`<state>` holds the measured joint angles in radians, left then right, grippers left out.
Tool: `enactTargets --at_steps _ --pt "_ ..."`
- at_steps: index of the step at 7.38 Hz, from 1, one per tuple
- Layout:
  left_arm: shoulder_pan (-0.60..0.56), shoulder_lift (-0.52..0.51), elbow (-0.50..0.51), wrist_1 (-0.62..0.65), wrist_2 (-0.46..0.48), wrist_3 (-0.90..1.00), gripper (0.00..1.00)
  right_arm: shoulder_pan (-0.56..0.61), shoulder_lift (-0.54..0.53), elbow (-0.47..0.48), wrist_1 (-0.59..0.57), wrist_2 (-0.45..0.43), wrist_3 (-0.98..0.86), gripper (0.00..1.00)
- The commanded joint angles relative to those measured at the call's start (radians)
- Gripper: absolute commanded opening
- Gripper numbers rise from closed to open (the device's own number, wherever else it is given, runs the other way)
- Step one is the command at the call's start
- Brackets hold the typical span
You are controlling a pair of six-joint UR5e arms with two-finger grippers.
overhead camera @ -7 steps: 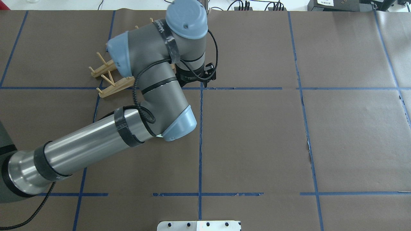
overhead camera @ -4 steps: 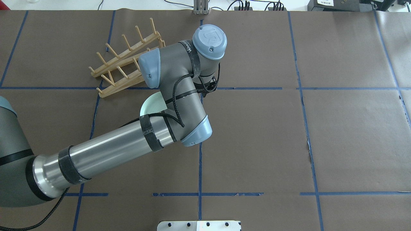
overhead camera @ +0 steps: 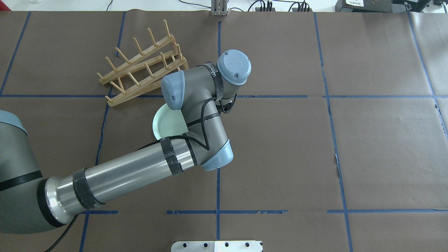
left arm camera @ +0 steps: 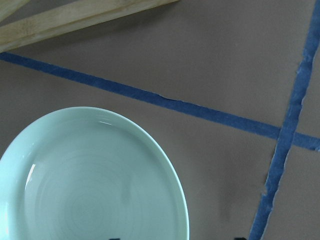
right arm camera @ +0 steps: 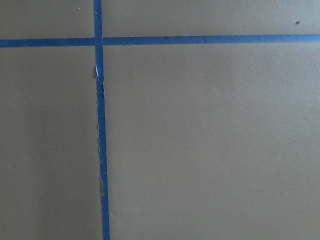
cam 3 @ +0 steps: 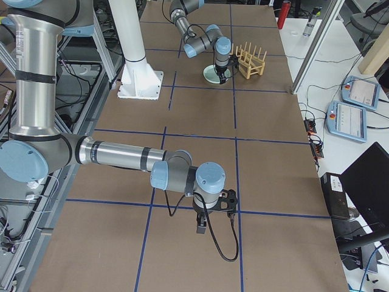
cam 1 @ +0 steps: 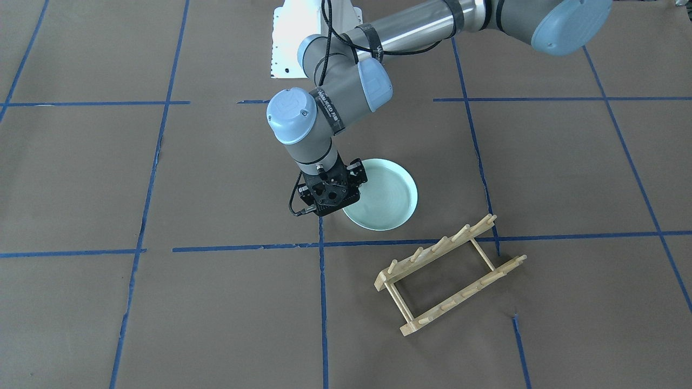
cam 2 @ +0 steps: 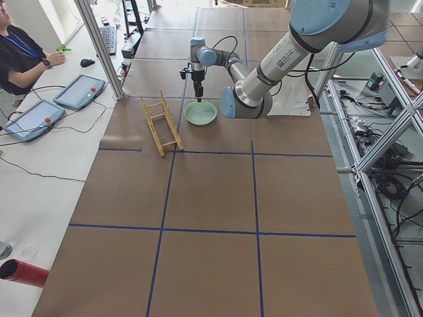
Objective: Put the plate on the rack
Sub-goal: 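Lower the left gripper and grasp the plate's rim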
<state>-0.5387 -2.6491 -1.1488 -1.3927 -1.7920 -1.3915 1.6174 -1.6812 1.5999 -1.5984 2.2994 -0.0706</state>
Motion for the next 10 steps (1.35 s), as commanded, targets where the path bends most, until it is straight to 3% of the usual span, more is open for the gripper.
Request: enactTargets --at_steps 1,6,10 --pt "0.002 0.001 0.004 -0.011 0.022 0.012 0.26 0.001 0.000 0.000 0.000 0.000 0.000 1.00" --pt "0.000 0.005 0.011 -0.066 0.022 0.048 0.28 0.001 0.000 0.000 0.000 0.000 0.000 1.00" --pt "0.000 0.009 0.052 -0.101 0.023 0.049 0.25 0.001 0.000 0.000 0.000 0.000 0.000 1.00"
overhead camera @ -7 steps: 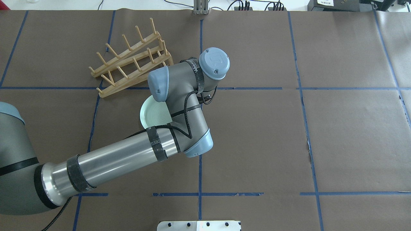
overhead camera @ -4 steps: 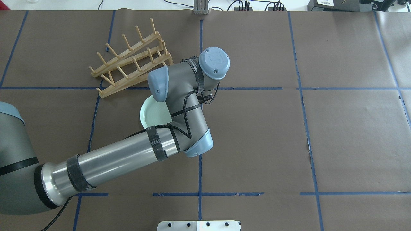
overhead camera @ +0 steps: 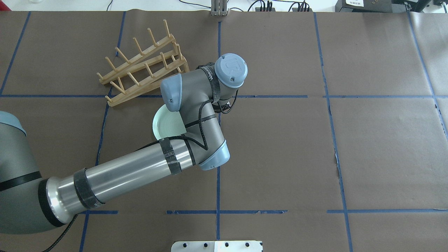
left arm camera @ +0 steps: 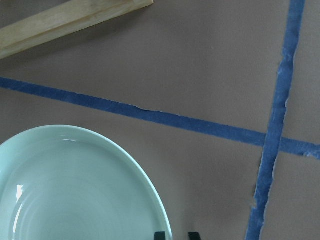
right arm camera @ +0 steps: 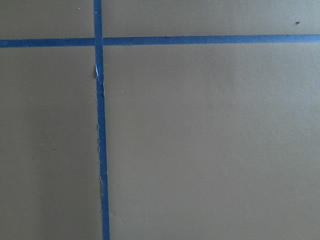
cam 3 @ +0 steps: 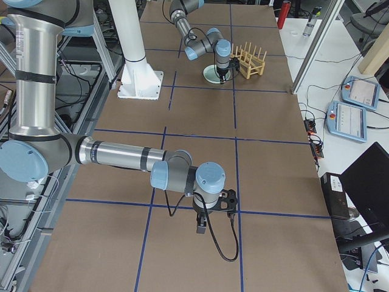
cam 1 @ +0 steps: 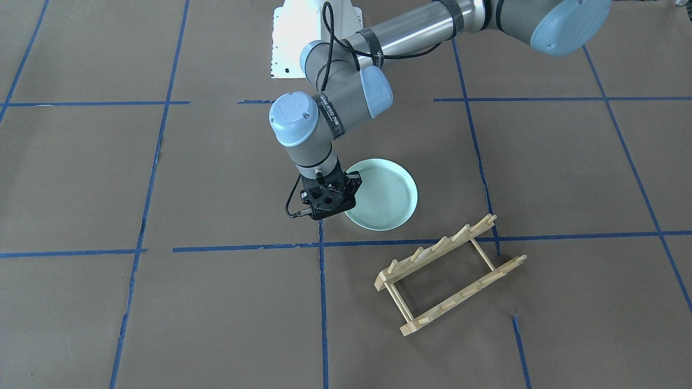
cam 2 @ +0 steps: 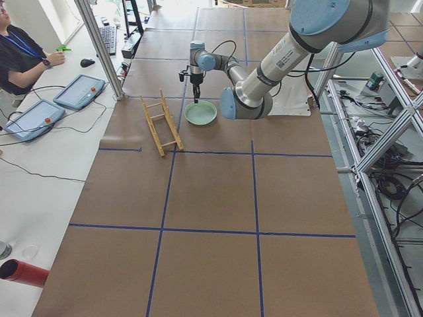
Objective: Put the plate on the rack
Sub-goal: 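Lower the left gripper and grasp the plate's rim, then lift the plate with the left gripper and tilt it upright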
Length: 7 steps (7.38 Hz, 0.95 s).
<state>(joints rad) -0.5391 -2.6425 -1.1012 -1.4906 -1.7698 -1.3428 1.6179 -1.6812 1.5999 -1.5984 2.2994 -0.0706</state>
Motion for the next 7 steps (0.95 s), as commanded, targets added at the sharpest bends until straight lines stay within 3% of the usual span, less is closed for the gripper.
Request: enactTargets --at_steps 1,4,6,7 --pt "-0.004 0.004 0.003 -0.004 -0.002 -0.001 0.00 -0.001 0.000 0.000 0.000 0.000 0.000 1.00" --pt "-0.051 0.004 -0.090 0.004 -0.057 -0.050 0.00 0.000 0.000 0.000 0.000 0.000 0.000 1.00" --pt "-0.122 0.007 -0.266 -0.025 -0.247 -0.052 0.00 -0.001 0.000 0.000 0.000 0.000 0.000 1.00" --pt "-0.154 0.007 -0.319 -0.134 -0.299 -0.053 0.00 0.000 0.000 -0.002 0.000 0.000 0.000 1.00"
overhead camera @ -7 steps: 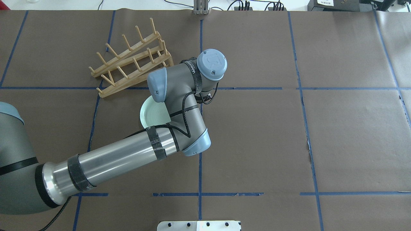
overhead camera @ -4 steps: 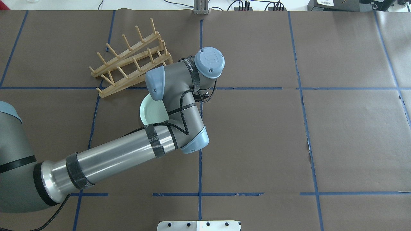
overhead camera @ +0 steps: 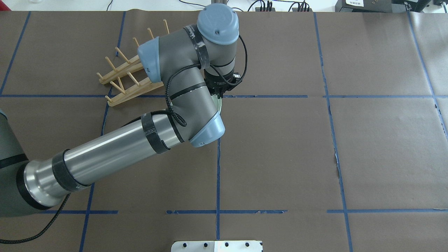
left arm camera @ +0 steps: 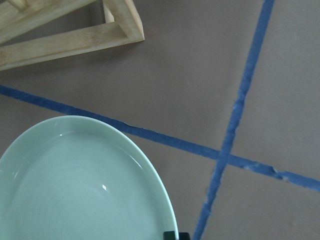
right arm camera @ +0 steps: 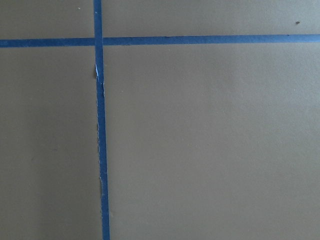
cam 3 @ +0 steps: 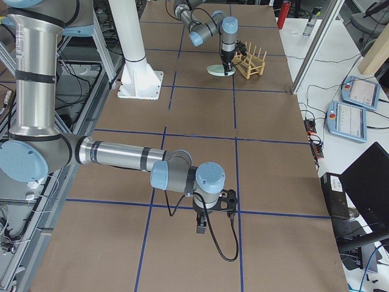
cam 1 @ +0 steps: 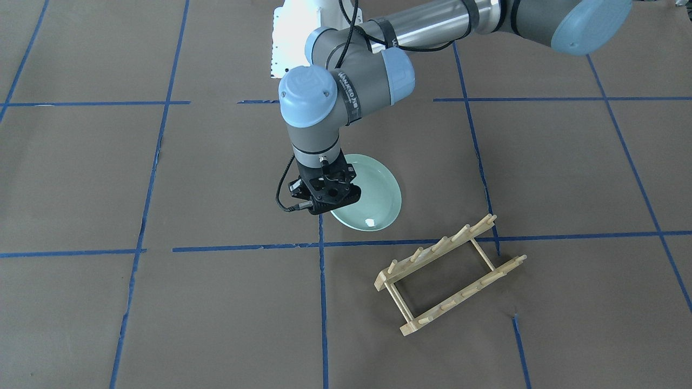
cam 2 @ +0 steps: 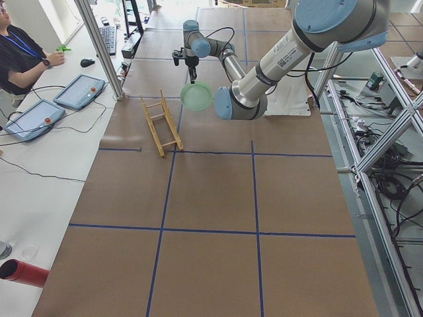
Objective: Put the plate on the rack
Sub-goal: 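Lift the plate with the left gripper and tilt it upright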
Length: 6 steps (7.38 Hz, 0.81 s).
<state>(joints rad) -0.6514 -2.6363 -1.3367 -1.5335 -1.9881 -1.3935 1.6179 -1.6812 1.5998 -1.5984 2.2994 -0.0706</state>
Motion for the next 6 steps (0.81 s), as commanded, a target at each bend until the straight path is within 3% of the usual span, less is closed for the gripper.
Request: enactTargets --at_steps 1,3,4,6 --pt "-0.095 0.002 -0.090 -0.264 -0.153 -0.016 0.00 -0.001 0.000 0.000 0.000 0.000 0.000 1.00" --pt "-0.256 0.048 -0.087 -0.598 -0.291 -0.164 0.00 0.000 0.000 0.000 0.000 0.000 0.000 1.00" --pt "-0.330 0.103 -0.085 -0.784 -0.313 -0.242 0.00 -0.001 0.000 0.000 0.000 0.000 0.000 1.00" --pt "-0.425 0.208 -0.047 -0.998 -0.313 -0.339 0.00 0.000 0.000 0.000 0.000 0.000 0.000 1.00"
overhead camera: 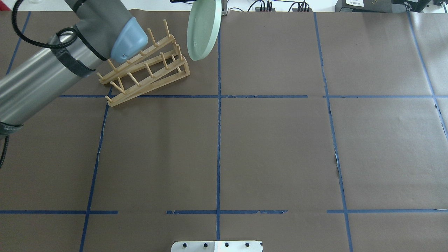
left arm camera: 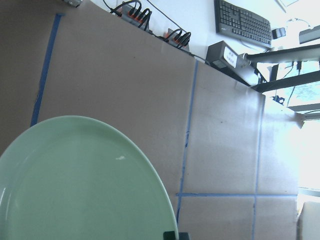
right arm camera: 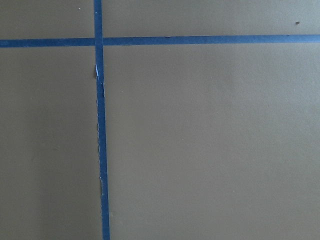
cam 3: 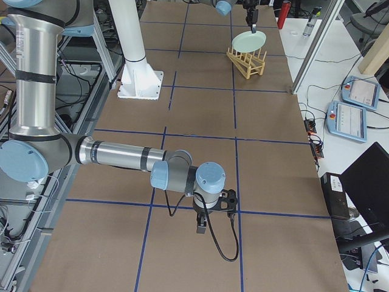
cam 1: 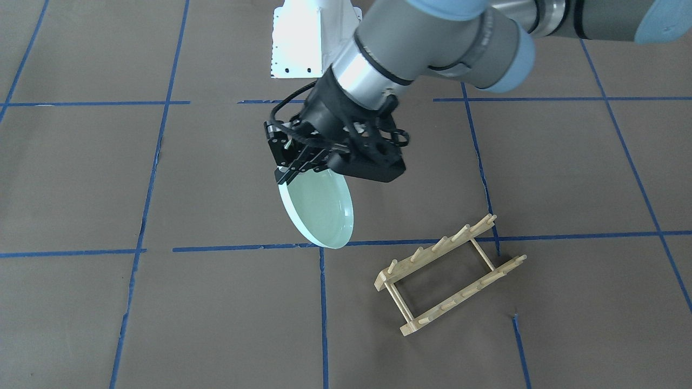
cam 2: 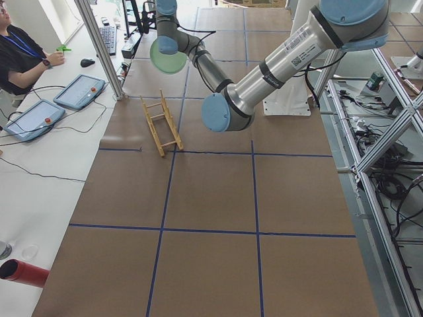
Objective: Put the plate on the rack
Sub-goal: 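Lift the plate with the left gripper and tilt it upright, then lower the upright plate into the rack slots with the left gripper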
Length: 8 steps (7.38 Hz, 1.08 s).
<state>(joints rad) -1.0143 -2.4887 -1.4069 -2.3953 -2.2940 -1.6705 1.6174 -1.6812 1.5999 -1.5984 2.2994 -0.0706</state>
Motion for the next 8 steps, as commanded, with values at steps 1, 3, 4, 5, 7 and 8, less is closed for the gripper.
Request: enactTargets --at_steps 1,3,4,5,7,8 --pt "-0.079 0.097 0.076 -0.276 0.002 -0.108 0.00 0.001 0.000 0.000 0.000 0.000 0.000 1.00" --pt "-0.076 0.117 0.176 -0.535 0.193 -0.278 0.00 0.001 0.000 0.000 0.000 0.000 0.000 1.00" --pt "-0.070 0.120 0.210 -0.586 0.293 -0.310 0.00 0.001 0.000 -0.001 0.000 0.000 0.000 1.00" --pt "-0.070 0.146 0.232 -0.635 0.298 -0.311 0.00 -0.001 0.000 -0.001 0.000 0.000 0.000 1.00" --pt "-0.067 0.160 0.259 -0.657 0.301 -0.313 0.00 0.001 0.000 0.000 0.000 0.000 0.000 1.00" --pt "-0.058 0.160 0.275 -0.668 0.301 -0.313 0.00 -0.001 0.000 -0.001 0.000 0.000 0.000 1.00"
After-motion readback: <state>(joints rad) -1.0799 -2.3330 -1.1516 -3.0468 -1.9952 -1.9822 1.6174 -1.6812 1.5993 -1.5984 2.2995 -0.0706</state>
